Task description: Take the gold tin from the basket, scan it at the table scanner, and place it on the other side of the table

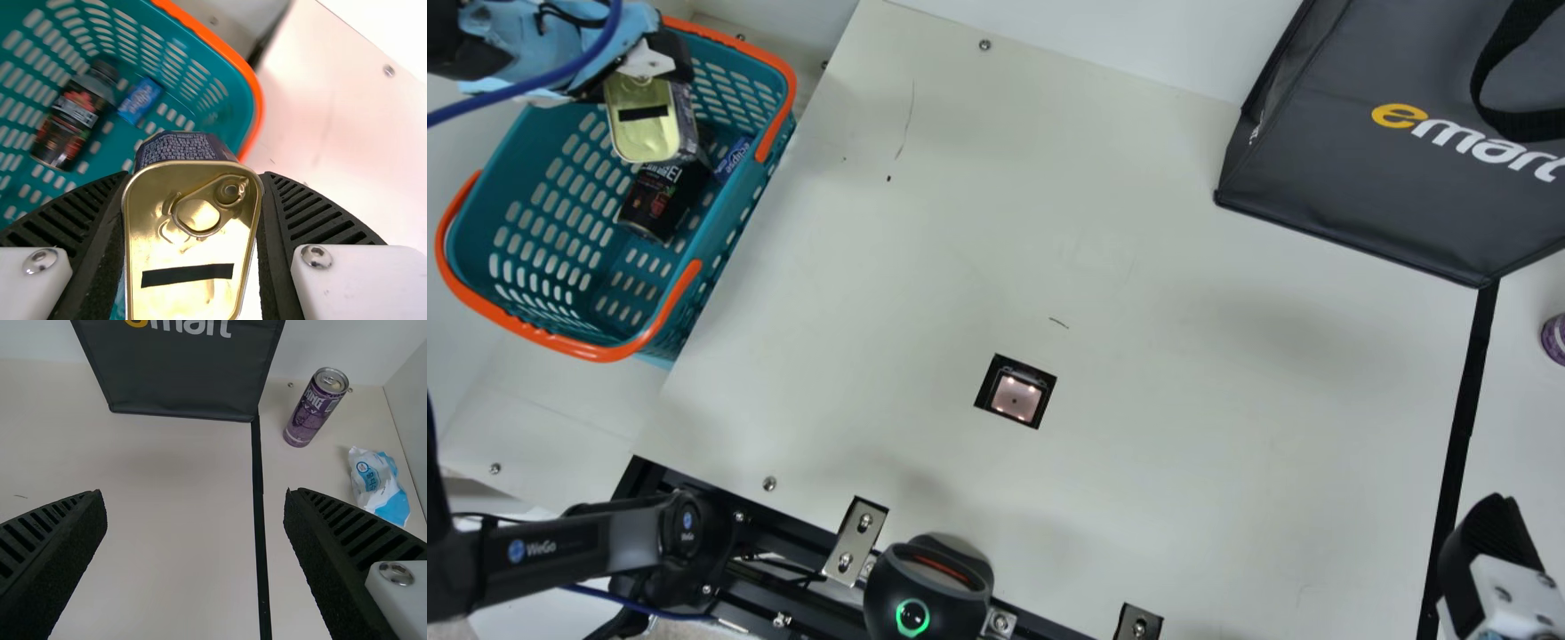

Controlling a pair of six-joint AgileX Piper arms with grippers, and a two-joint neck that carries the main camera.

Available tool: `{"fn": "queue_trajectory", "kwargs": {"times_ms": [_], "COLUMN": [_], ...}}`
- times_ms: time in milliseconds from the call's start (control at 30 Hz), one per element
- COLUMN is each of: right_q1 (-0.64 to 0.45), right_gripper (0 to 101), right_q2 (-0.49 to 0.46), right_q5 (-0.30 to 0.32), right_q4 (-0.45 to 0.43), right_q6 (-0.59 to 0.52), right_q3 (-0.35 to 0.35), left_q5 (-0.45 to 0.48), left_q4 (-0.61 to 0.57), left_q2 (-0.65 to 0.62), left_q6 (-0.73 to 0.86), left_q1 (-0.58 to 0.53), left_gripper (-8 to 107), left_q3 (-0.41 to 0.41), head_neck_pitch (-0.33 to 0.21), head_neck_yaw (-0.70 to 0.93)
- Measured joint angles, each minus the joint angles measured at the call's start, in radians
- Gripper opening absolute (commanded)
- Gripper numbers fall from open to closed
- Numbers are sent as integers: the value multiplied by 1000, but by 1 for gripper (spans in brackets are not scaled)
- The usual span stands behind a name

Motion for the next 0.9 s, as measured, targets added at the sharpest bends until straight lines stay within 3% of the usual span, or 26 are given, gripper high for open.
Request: {"fn": "queue_trajectory", "kwargs": {"times_ms": [500,900], "right_q1": [0,0], "right_gripper": [95,95], "right_q2": [0,0], "right_q5": [0,0], "right_q4": [0,0], "right_q6": [0,0], "right_q3": [0,0], "left_q5": [70,75], "left_q4": [53,101], "left_q2": [-127,-140], "left_q6": [-186,-382], "left_q1": [-302,-575], "left_gripper": [-8,-8], "left_q3": [85,115], "head_neck_pitch": [0,0], "head_neck_yaw": [-2,-2]}}
